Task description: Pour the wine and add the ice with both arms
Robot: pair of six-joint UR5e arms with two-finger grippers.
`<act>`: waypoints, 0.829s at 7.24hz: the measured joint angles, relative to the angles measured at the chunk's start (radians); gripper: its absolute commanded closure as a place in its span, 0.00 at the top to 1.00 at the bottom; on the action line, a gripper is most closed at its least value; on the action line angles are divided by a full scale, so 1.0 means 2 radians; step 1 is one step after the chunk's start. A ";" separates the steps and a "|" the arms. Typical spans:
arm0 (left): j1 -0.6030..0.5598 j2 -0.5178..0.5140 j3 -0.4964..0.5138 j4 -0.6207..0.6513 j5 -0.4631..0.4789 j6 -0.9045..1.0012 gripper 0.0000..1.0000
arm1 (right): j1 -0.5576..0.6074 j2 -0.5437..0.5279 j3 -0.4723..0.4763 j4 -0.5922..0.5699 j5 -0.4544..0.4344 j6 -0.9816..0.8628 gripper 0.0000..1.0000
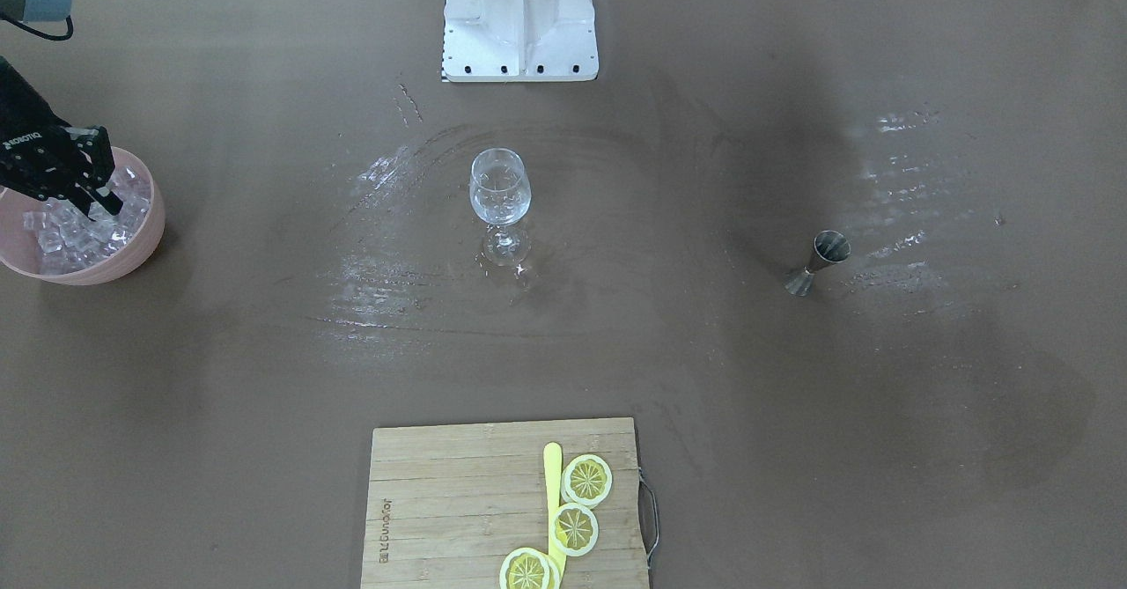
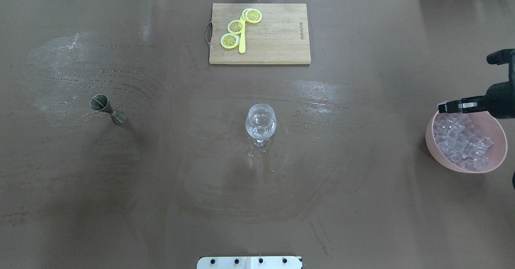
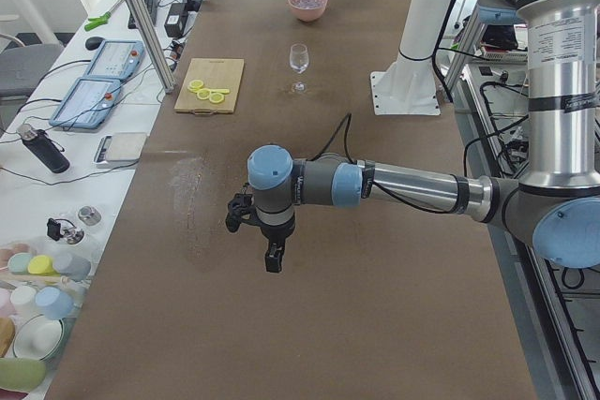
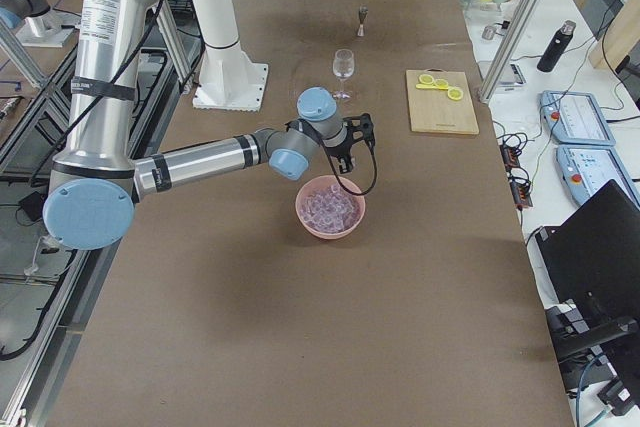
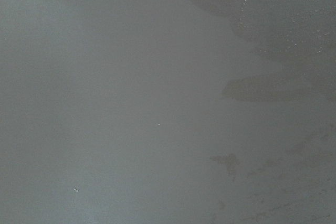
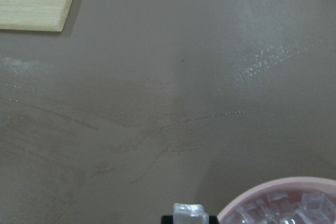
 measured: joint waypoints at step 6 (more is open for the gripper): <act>0.001 -0.002 0.002 -0.001 0.000 -0.002 0.98 | -0.092 0.273 0.002 -0.299 -0.081 0.126 0.00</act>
